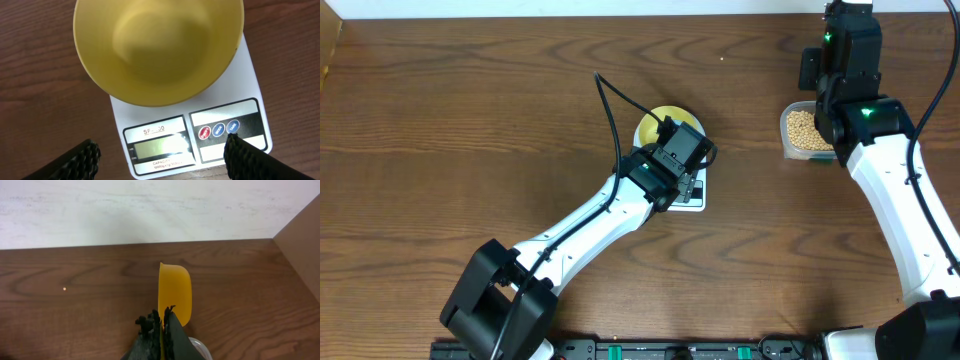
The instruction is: Scoop item into bowl and weigh 50g on scale
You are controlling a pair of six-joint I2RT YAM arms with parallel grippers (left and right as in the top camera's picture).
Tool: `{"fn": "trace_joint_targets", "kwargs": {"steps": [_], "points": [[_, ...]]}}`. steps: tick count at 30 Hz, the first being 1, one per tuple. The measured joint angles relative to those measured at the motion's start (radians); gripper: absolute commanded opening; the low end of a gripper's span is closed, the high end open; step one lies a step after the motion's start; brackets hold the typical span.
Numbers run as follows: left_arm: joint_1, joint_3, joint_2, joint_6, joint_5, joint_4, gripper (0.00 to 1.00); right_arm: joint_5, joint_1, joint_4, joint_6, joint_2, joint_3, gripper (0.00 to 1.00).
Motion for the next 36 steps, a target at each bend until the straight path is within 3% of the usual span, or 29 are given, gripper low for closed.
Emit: {"fn": "trace_joint_targets", "kwargs": {"steps": [36], "points": [[0.0, 0.0, 0.0, 0.0, 0.0, 0.0, 0.81, 0.0, -0.031, -0.015, 0.0, 0.0, 0.0, 0.01]]}}
